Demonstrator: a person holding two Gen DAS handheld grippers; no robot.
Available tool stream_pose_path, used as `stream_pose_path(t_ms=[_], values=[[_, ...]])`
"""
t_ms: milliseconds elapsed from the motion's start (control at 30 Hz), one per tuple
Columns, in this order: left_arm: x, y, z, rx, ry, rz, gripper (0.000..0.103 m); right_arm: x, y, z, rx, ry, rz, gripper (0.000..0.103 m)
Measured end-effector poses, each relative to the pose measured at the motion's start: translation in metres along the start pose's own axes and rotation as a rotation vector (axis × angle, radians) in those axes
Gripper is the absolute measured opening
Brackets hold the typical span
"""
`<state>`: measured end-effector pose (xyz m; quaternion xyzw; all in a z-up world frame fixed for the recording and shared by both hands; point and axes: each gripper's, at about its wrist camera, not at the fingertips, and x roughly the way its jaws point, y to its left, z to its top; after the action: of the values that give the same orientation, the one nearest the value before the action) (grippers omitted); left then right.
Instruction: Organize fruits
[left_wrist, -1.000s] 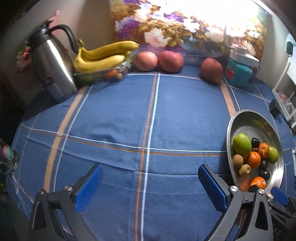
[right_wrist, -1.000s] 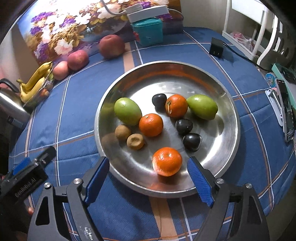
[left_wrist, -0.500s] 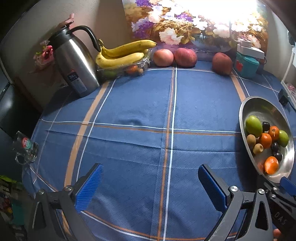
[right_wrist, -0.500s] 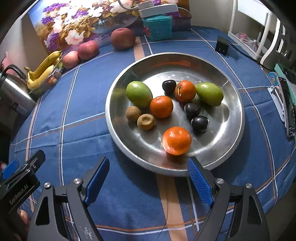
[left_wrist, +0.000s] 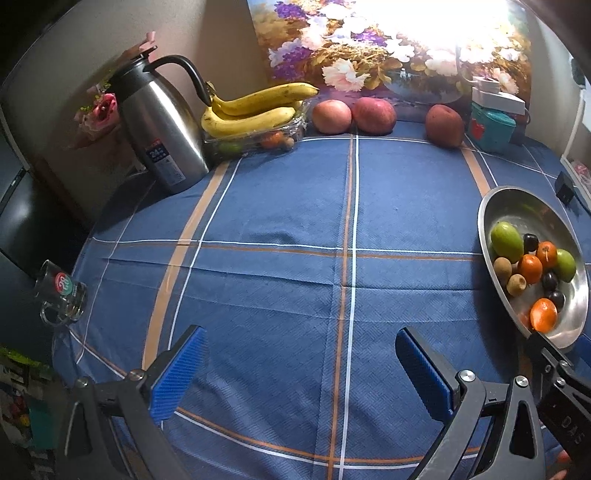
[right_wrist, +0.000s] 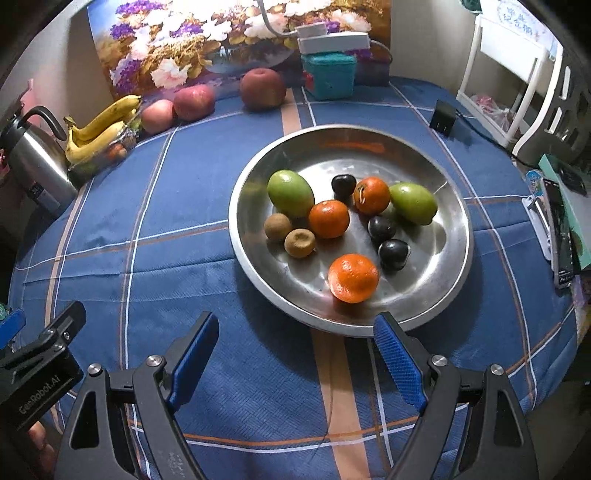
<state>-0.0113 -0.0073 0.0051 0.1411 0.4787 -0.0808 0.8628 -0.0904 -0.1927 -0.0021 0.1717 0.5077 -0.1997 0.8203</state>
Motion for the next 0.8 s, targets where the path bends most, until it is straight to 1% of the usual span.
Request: stream_pose_path(t_ms=[200, 467, 800], values=[[0.0030, 0.0028, 0.0007, -0.010, 0.014, -0.012, 0.103, -0.0034, 0.0010, 0.0009, -0.006, -0.009, -0.001, 0.086], [0.0055, 0.0063, 0.0022, -0.026, 0.024, -0.021, 0.103, -0.0010, 0.0055, 0.0003, -0.023, 0.002, 0.001, 0.086], [0.0066, 0.0060, 0.0017, -0.021, 0.031, -0.023, 0.103, 0.0028, 0.0011, -0.0005, -0.005, 0.022, 0.001, 0.086]])
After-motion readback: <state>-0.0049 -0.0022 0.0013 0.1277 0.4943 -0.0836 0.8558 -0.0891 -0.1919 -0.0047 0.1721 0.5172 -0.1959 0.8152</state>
